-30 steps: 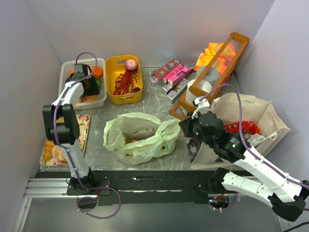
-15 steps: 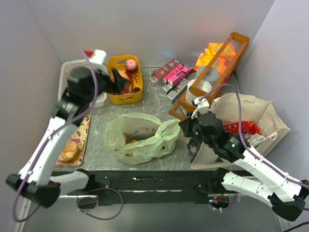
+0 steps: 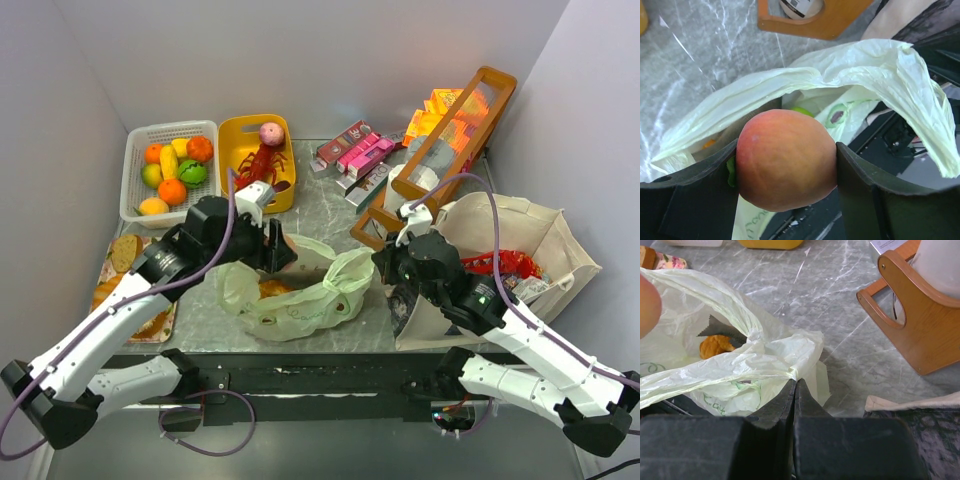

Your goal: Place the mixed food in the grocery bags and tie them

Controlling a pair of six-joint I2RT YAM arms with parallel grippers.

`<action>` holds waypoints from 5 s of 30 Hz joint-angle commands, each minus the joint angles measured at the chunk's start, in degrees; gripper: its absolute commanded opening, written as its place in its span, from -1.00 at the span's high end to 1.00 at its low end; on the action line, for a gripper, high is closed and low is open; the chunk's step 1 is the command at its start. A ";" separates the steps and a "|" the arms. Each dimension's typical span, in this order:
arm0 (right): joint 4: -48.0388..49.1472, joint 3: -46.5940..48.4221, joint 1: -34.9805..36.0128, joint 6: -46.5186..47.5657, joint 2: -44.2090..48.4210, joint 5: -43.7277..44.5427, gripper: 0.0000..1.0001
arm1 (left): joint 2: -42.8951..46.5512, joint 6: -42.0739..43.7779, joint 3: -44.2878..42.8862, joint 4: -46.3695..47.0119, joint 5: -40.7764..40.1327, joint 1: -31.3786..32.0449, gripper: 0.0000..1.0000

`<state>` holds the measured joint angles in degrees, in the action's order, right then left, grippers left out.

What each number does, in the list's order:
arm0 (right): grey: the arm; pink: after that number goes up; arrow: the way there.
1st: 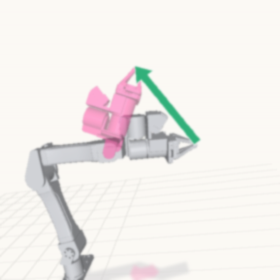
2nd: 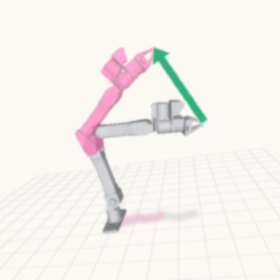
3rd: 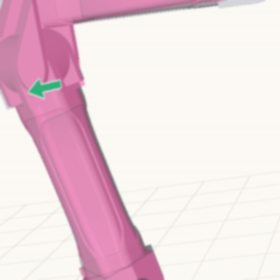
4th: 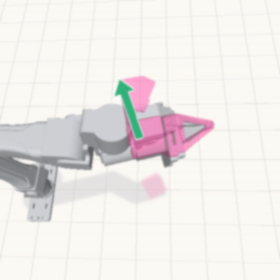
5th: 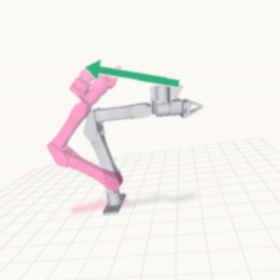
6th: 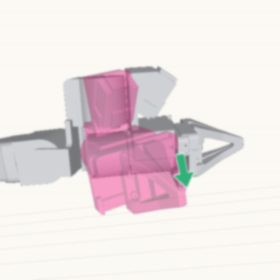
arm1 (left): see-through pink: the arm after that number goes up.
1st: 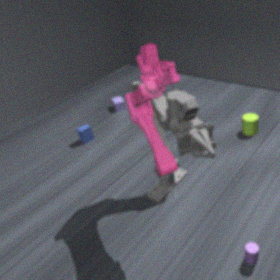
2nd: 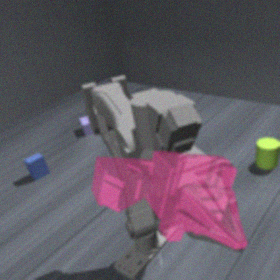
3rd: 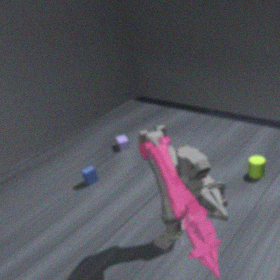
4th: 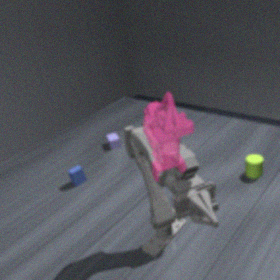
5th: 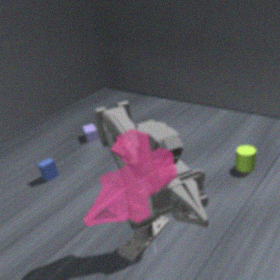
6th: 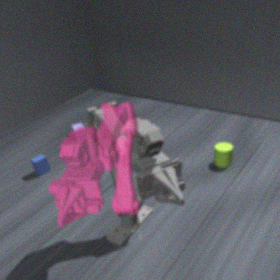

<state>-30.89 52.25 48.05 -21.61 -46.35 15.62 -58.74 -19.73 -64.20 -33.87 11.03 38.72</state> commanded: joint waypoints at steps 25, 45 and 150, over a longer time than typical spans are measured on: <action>0.05 2.15 -0.33 -0.54 0.82 1.96 1.00 | 1.59 -2.24 -3.20 9.96 -1.97 3.64 -0.93; 0.75 4.26 -0.33 0.86 -0.76 0.47 1.00 | 20.42 -20.52 -0.59 -21.69 -11.47 3.56 -0.92; -6.44 15.39 28.41 23.71 -10.96 21.64 1.00 | 7.23 3.02 -7.60 -3.31 3.06 -24.48 0.98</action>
<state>-37.28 57.63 77.08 -2.09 -58.78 29.08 -53.52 -19.51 -70.48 -40.05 17.06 14.57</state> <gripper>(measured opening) 0.074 0.021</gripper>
